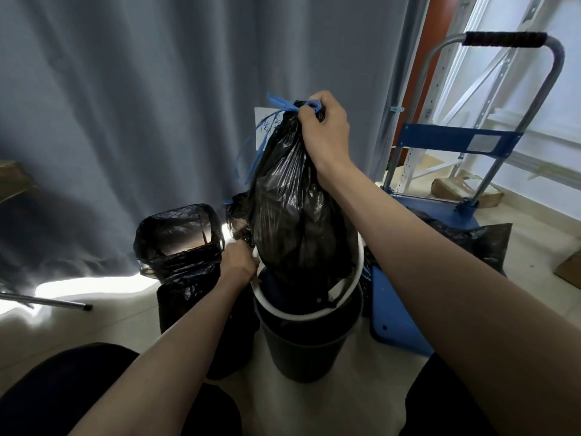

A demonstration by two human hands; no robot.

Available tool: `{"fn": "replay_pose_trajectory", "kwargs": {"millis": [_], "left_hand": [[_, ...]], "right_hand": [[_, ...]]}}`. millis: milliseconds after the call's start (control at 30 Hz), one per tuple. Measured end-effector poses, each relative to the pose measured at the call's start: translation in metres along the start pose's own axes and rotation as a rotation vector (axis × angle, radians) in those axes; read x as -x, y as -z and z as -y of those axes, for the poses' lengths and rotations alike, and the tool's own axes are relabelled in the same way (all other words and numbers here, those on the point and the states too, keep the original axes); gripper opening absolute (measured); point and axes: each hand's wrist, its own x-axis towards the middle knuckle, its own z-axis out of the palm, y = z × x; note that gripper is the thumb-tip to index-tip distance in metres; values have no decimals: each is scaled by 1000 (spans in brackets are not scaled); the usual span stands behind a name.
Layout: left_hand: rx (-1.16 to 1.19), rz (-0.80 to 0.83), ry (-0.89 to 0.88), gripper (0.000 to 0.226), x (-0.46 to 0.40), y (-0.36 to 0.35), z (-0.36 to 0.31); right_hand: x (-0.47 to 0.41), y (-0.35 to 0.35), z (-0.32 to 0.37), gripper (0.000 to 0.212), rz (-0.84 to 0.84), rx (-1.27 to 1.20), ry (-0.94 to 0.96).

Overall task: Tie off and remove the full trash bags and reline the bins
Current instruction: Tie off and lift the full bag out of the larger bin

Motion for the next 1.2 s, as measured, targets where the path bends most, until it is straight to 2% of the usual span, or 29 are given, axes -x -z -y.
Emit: {"fn": "replay_pose_trajectory", "kwargs": {"millis": [67,233,367,467,567,767,967,1067,1200], "left_hand": [[0,2,-7,27,3,0,0],[-2,6,-23,31,9,1,-2],[-5,12,-33,28,11,6,-4],[-36,-19,-35,16,11,13,-3],[-94,-43,-49,15,11,15,0],[-102,-24,-44,20,5,16,-3],[-76,57,32,35,0,4,-2],[-46,73,60,44,-6,-8,1],[-88,138,92,44,-17,-19,5]], "right_hand": [[-1,0,7,20,-2,-90,-36],[-10,7,27,28,-73,-488,-264],[-17,6,47,26,-106,-723,-372],[-22,-3,60,23,-63,-692,-418],[-28,-8,72,25,-57,-687,-390],[-54,-19,78,28,-169,-535,-159],[-78,-49,23,25,-118,-301,-110],[-92,-64,-9,25,-142,-255,-110],[-110,-82,-42,27,-165,-222,-133]]}}
